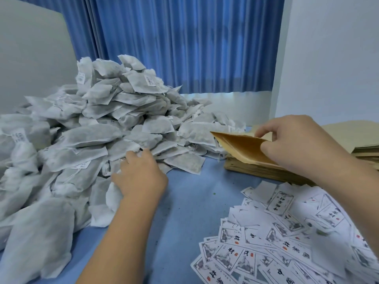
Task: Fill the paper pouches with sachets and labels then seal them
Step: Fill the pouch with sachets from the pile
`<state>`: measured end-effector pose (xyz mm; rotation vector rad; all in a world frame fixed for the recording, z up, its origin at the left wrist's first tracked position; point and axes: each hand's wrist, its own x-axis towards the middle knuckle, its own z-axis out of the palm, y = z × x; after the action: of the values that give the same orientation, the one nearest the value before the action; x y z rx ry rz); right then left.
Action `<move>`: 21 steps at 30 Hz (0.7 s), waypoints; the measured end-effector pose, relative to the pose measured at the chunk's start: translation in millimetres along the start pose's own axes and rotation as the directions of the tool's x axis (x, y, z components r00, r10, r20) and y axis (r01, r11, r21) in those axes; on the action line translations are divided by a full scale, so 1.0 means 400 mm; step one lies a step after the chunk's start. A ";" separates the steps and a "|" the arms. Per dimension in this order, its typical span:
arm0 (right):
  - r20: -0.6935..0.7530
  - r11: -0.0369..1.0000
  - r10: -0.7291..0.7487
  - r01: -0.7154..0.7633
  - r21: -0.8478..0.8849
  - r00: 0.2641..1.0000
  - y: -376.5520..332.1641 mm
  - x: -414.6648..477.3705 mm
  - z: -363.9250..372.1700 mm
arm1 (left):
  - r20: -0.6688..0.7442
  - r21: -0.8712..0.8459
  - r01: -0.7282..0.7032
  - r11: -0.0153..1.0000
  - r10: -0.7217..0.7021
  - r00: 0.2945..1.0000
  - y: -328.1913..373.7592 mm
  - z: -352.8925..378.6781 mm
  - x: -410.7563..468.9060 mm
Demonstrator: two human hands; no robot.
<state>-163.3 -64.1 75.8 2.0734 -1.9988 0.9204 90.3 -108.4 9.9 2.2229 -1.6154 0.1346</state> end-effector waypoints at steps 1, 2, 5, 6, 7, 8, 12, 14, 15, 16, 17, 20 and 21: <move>0.003 1.000 0.000 0.000 -0.001 1.000 0.000 0.000 0.001 | 0.058 0.002 0.010 1.000 -0.010 0.998 -0.006 0.005 0.003; 0.005 1.000 -0.001 0.001 -0.001 1.000 0.001 0.001 0.002 | 0.107 -0.001 0.015 1.000 -0.014 0.994 -0.010 0.014 0.005; 0.006 1.000 -0.003 0.003 0.001 1.000 0.001 0.000 0.003 | 0.224 -0.017 0.024 1.000 -0.020 0.974 -0.019 0.039 0.017; 0.008 1.000 -0.003 0.003 0.001 1.000 0.001 0.000 0.004 | 0.241 -0.013 0.026 1.000 -0.022 0.970 -0.021 0.041 0.021; 0.011 1.000 -0.001 0.001 0.002 1.000 0.002 0.000 0.006 | 0.242 -0.017 0.022 1.000 -0.017 0.970 -0.023 0.040 0.027; 0.015 1.000 0.002 -0.002 0.005 1.000 0.003 0.000 0.006 | 0.235 -0.026 0.014 1.000 -0.008 0.972 -0.024 0.038 0.032; 0.033 1.000 0.006 -0.007 0.011 0.999 0.006 0.001 0.007 | 0.016 -0.153 -0.088 0.984 0.091 0.996 -0.007 0.017 0.050; 0.038 1.000 0.003 -0.003 0.010 0.999 0.008 0.000 0.006 | -0.116 -0.108 -0.194 0.975 0.182 0.977 0.019 0.002 0.074; 0.037 1.000 0.001 -0.002 0.011 0.999 0.008 0.001 0.006 | -0.151 -0.007 -0.245 0.969 0.241 0.959 0.035 -0.005 0.089; 0.034 1.000 0.000 0.000 0.013 0.999 0.010 0.001 0.004 | -0.131 0.126 -0.280 0.952 0.296 0.946 0.051 -0.011 0.106; 0.029 1.000 -0.001 0.001 0.015 1.000 0.012 0.002 0.002 | -0.088 0.240 -0.303 0.922 0.331 0.940 0.064 -0.014 0.124; 0.028 1.000 -0.001 0.001 0.009 1.000 0.016 0.003 0.000 | 0.096 0.468 -0.319 0.824 0.311 0.945 0.070 -0.001 0.177; 0.030 1.000 -0.002 0.001 0.009 1.000 0.017 0.003 0.000 | 0.140 0.514 -0.314 0.798 0.283 0.949 0.067 0.006 0.191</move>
<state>-169.6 -66.1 74.4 2.1052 -2.0110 0.9049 90.4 -184.5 37.2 2.3351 -2.1638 0.6950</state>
